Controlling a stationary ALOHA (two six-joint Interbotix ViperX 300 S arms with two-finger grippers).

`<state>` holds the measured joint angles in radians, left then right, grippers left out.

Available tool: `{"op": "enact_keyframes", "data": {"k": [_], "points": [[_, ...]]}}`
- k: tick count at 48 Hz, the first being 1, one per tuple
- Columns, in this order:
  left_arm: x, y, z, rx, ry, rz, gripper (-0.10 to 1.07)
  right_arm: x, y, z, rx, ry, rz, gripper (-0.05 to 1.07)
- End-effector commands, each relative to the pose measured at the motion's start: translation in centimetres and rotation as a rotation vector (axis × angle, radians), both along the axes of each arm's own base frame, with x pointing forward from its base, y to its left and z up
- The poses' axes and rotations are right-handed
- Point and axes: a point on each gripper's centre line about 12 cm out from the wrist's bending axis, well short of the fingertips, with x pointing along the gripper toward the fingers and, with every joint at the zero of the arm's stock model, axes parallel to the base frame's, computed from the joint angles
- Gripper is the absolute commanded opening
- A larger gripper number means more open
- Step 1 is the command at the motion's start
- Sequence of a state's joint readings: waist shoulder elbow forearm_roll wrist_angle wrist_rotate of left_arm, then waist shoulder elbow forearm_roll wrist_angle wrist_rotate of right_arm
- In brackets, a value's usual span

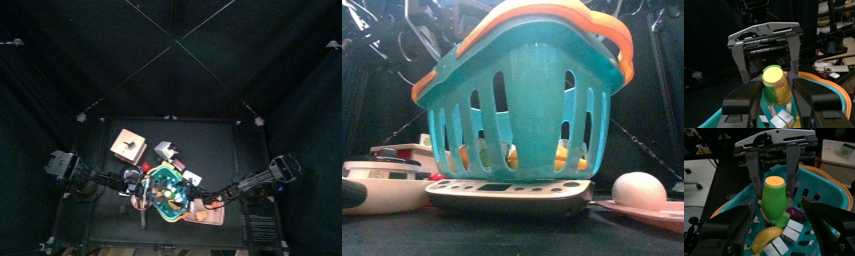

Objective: Readjust grip on corn

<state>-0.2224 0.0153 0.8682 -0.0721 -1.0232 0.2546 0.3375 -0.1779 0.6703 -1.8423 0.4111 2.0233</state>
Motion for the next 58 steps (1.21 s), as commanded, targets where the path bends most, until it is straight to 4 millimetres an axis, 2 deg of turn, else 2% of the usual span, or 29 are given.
{"op": "enact_keyframes", "data": {"k": [1,11,21,58], "points": [[0.09,0.02,0.59,-0.002,-0.021,0.001,0.64,0.24,-0.11,1.67,0.01,-0.043,-0.004,0.84],[0.06,0.03,0.55,-0.002,-0.02,0.001,0.64,0.28,-0.23,1.59,0.015,-0.041,-0.01,0.6],[-0.15,0.14,0.22,0.001,-0.009,0.002,0.64,0.04,-0.31,1.87,0.02,-0.047,-0.011,0.49],[-0.72,0.34,-0.04,0.002,-0.002,0.005,0.64,-0.69,-0.39,2.53,0.026,-0.064,-0.006,0.47]]}}
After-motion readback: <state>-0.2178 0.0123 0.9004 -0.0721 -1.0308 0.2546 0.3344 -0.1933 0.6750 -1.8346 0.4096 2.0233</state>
